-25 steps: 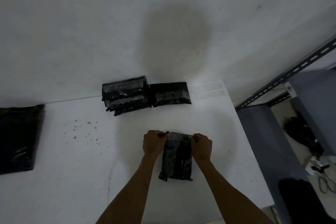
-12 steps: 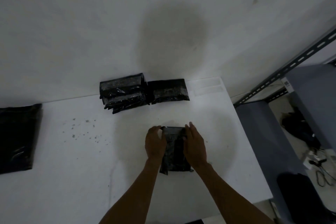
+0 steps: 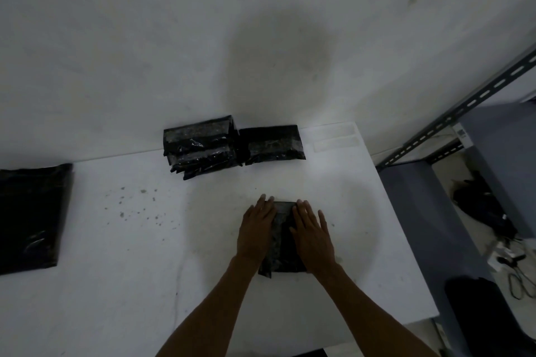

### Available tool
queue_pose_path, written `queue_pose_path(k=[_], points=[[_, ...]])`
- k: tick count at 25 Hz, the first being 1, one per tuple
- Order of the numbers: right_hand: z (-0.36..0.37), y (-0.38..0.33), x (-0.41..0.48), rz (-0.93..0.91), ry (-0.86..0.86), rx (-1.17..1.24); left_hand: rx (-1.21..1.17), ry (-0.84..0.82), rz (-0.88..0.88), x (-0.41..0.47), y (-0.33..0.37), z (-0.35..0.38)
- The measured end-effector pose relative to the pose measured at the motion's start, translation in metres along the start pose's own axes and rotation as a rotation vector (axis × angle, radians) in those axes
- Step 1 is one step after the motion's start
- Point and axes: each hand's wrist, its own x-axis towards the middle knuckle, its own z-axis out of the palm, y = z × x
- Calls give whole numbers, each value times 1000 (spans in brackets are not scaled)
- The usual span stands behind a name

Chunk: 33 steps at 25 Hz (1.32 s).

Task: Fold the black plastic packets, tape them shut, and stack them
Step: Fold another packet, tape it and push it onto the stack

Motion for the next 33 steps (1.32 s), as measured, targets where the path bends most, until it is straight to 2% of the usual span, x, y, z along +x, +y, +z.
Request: queue_pose_path(k=[3,5,9,13,18,24,29,33], points=[[-3,5,-1,-176,-34,-46,38,-29,110,-10,-6,-3],[-5,13,-3,-211,-41,-63,64,-56,132,-11,-13,-7],[-15,17,-2,-158,-46,1,-30,-106,86,-4,-9,-6],[-17,-3,9,-168,-96,7,15,-126,61,-10,-4,6],[-12,16,7,-140,-123,-28,110,-237,76,-11,-4,-6],[-16,-11,24,-152,-97,132,26,-180,-20,1,6,-15],[-16,5,15,-100,-153,96,83,-186,-37,-1,-1,-15],[-21,-8,18,-100,-88,148,1,-157,-14,1,6,-13]])
